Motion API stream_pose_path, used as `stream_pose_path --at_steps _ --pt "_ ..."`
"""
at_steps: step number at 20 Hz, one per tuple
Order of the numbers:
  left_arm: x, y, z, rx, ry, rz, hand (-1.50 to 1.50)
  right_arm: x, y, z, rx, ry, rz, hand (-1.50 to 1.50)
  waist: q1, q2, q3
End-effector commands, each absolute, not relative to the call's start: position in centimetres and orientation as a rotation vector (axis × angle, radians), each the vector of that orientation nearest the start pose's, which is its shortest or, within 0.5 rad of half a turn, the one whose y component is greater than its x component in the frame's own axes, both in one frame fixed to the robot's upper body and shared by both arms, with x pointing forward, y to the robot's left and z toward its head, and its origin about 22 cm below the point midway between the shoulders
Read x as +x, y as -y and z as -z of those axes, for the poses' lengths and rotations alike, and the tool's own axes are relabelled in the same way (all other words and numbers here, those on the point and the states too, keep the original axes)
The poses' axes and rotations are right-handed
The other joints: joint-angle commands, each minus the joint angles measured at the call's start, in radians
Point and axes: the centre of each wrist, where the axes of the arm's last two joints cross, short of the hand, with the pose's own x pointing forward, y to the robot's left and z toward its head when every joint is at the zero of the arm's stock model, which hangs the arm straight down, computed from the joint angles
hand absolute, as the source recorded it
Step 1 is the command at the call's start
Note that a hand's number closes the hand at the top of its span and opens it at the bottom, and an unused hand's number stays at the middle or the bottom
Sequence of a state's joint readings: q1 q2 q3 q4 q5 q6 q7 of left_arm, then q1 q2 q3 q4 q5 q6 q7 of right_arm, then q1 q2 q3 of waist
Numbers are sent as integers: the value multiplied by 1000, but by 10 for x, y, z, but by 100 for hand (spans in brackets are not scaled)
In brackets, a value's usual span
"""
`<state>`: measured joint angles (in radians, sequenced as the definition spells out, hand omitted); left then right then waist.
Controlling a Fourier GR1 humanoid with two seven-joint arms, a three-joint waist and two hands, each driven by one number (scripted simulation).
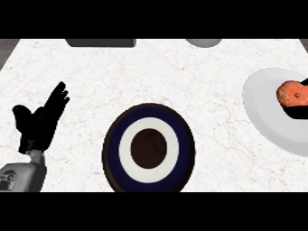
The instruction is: Pick the squash from the plate and place it in the plate
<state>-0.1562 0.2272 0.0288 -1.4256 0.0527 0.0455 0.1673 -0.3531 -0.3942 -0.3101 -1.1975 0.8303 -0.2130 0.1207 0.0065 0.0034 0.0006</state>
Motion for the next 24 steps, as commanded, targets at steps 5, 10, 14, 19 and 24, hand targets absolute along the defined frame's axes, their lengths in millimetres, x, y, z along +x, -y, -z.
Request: stream_pose_path --at_steps 5,10,14,19,24 --pt "277 -292 -11 166 1406 88 0 326 422 -44 -970 1246 -443 -150 8 1 0" --pt "280 -282 -11 172 1403 90 0 315 435 -32 -1050 1430 -424 -150 -1 -1 0" --pt "293 -293 -38 178 1411 87 0 328 426 -58 -953 1706 -329 -150 -6 -4 1" --pt "274 -299 -18 194 1400 56 0 326 404 -92 -749 1837 -173 -150 -18 -12 -2" --pt "280 -291 -25 167 1386 76 0 309 419 -87 -522 1712 9 -150 -24 -11 -1"
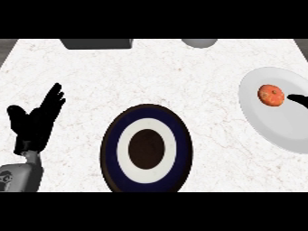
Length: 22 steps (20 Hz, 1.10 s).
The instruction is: Pick the squash from the plate and place it in the plate
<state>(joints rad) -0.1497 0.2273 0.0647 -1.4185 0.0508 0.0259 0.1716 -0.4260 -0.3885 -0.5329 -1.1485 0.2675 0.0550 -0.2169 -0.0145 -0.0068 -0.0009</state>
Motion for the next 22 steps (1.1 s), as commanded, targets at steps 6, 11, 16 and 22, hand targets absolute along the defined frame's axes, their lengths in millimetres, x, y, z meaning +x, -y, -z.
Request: stream_pose_path --at_steps 6,11,16,22 --pt "283 -281 -20 188 1414 89 0 297 457 -75 -401 1708 61 -150 17 7 1" --pt "280 -287 -12 159 1398 84 0 270 479 -72 -448 1739 22 -150 16 7 1" --pt "282 -293 -24 174 1401 95 0 245 523 -64 -492 1747 44 -150 20 8 2" --pt "292 -294 -20 171 1395 64 0 231 540 -56 -530 1731 11 -150 17 9 2"
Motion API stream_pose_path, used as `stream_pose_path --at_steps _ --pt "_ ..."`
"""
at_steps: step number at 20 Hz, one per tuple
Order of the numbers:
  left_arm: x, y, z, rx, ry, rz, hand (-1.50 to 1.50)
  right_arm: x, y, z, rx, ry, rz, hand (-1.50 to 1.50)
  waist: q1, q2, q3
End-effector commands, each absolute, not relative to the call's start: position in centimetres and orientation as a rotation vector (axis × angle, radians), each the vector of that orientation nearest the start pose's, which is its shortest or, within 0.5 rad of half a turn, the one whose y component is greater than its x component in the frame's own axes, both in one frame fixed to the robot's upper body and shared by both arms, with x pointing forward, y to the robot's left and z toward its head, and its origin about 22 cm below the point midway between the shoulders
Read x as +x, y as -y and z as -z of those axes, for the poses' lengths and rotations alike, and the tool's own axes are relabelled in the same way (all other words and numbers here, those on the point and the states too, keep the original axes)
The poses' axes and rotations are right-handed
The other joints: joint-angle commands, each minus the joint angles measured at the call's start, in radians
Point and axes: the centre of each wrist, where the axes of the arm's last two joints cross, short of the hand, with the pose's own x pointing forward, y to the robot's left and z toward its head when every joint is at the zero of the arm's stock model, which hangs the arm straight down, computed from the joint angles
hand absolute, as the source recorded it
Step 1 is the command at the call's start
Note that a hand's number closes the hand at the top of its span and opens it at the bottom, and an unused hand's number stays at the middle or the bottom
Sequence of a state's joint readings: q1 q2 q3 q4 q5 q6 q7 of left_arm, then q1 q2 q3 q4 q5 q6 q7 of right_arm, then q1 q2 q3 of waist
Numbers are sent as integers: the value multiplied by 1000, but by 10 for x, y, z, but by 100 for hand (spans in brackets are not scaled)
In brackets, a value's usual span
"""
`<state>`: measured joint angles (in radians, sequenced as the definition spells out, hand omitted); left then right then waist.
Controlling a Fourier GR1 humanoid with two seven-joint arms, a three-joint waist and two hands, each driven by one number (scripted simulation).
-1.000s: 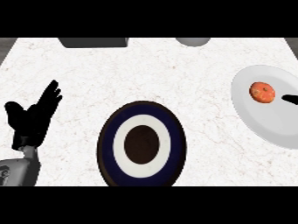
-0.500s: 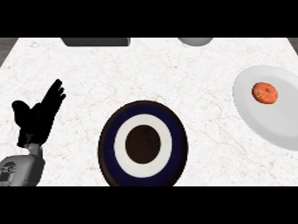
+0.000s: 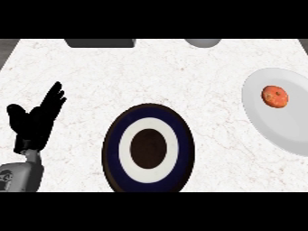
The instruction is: Pick the squash from the plate and place it in the plate
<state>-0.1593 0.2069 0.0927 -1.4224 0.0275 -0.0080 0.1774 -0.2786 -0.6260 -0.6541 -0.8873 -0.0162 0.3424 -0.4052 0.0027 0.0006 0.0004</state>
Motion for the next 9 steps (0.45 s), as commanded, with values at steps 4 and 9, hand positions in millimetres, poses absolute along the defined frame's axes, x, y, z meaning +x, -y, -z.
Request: stream_pose_path --at_steps 4,9 --pt "288 -279 -14 174 1403 95 0 228 546 -62 -559 1680 21 -150 -2 1 0" --pt "279 -276 -33 167 1393 90 0 220 560 -49 -564 1638 21 -150 5 1 1"
